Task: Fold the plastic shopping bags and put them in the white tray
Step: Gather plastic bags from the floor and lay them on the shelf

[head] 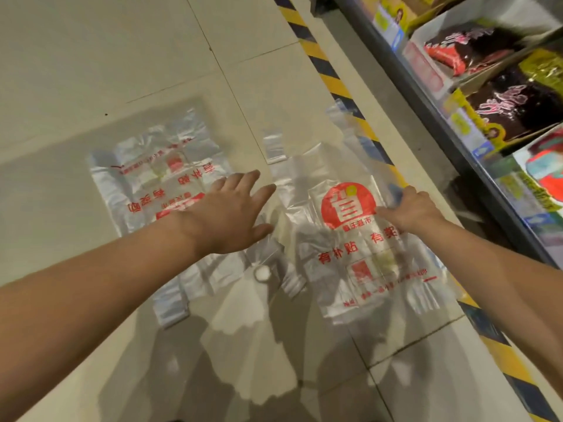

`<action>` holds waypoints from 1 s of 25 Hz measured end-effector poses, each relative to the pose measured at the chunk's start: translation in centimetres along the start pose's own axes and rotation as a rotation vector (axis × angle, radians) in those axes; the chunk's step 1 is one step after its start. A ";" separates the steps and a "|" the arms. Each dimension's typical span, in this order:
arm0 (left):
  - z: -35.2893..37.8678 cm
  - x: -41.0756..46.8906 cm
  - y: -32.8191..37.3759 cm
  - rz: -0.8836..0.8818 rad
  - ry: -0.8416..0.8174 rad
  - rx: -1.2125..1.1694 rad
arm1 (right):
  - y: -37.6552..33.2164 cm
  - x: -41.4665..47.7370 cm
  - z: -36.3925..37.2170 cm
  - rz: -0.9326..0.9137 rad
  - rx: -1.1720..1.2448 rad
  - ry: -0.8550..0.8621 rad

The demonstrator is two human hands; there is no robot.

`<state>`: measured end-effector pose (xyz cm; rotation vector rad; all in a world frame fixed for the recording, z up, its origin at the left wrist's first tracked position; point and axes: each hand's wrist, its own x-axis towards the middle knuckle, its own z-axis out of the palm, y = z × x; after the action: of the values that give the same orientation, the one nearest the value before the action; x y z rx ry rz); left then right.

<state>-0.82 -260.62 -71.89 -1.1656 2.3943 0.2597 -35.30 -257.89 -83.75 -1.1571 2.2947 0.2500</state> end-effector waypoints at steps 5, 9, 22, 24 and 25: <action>2.1 1.1 -1.0 -0.064 -0.095 0.009 | 0.3 2.3 0.2 0.071 -0.038 0.063; 3.0 1.1 -1.3 -0.077 -0.185 0.002 | -0.6 2.1 0.6 0.052 -0.005 -0.008; 13.5 -4.6 -14.3 -1.006 -0.132 -0.588 | -11.0 -6.2 -4.6 -0.595 0.216 0.033; 14.9 -5.5 -16.2 -1.230 -0.058 -0.650 | -12.5 -6.7 -5.0 -0.617 0.196 0.046; 15.4 -6.0 -17.1 -1.321 -0.028 -0.696 | -13.0 -6.7 -4.9 -0.613 0.179 0.050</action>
<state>20.65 -261.56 -81.91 -2.6744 1.0369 0.6244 -23.80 -263.18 -74.96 -1.7037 1.8413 -0.2126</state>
